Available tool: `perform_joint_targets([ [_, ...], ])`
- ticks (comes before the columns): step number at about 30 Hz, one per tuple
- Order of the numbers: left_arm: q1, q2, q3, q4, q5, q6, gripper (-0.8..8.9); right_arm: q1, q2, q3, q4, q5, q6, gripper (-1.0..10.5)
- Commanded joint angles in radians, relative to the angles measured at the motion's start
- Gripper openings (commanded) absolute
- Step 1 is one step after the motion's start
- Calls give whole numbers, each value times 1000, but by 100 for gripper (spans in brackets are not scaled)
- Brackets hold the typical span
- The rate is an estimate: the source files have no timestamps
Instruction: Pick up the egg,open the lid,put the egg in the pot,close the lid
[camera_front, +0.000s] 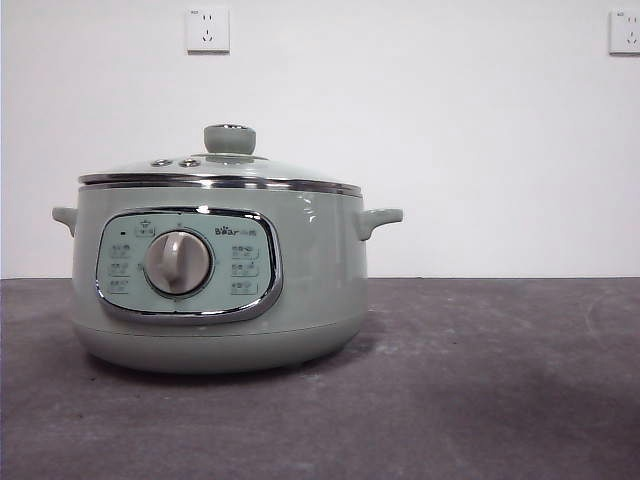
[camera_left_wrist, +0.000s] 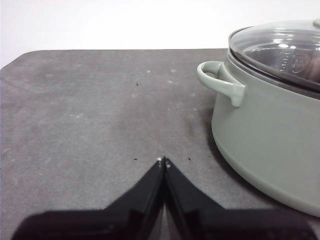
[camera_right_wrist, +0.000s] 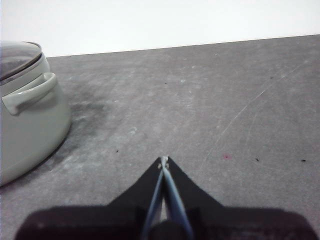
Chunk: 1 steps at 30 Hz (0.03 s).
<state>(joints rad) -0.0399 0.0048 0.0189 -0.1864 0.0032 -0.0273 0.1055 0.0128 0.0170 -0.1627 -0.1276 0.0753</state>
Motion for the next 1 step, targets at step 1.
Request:
perform_joint_targets([
  [1,2,-2,-15,3,-1,-5,-3,0,0,-11,-8,3,10,1],
])
